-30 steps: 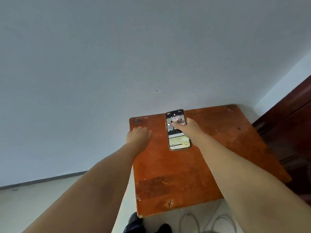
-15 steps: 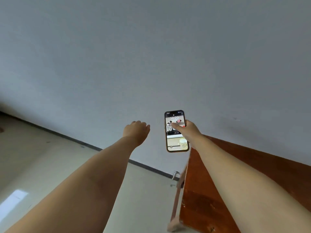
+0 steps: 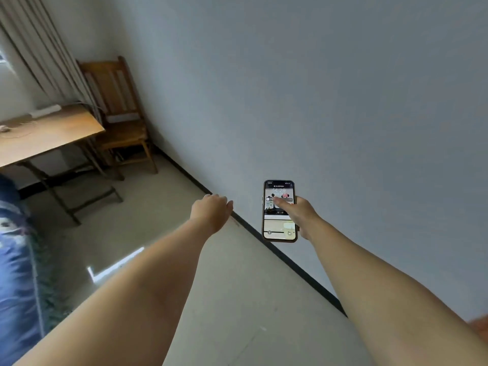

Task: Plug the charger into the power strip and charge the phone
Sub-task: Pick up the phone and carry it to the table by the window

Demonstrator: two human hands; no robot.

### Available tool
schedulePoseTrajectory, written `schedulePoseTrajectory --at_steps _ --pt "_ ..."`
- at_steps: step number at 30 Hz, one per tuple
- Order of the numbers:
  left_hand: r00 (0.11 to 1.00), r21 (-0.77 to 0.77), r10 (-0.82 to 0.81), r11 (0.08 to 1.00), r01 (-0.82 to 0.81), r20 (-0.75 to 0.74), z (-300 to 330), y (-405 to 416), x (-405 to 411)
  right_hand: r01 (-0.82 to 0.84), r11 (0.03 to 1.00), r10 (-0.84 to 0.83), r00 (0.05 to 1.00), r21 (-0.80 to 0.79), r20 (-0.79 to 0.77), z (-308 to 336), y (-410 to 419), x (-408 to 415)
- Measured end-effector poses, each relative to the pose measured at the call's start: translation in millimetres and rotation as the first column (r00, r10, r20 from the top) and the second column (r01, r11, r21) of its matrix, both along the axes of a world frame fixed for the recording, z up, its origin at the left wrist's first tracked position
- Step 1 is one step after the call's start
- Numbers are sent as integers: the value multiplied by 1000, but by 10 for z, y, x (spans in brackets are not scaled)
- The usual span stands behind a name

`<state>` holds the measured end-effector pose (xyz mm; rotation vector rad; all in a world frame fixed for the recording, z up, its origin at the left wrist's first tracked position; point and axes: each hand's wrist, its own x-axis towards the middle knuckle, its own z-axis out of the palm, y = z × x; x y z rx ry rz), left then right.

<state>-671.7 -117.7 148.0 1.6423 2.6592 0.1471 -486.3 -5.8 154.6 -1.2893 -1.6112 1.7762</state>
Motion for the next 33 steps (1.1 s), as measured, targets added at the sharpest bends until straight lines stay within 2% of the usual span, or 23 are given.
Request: schedulePoseTrajectory --at_steps 8,16,25,29,33 --pt "958 19 286 958 -286 17 -49 -881 -1500 -291 956 289 956 -47 -39 21 -355 -1957" --pt "838 -14 546 838 -546 -11 -22 -1127 -3062 -536 844 534 844 -36 -49 -15 -264 -3971" --pt "686 30 727 685 -728 30 168 -989 -4724 -687 727 687 726 9 -11 174 43 -6224" --pt "633 28 773 632 -774 39 156 -1104 -5358 -711 701 710 703 -64 -32 136 0 -7071" --pt "597 17 802 597 -802 19 113 -1261 -6326 -711 689 703 703 -139 -111 58 -92 -8088"
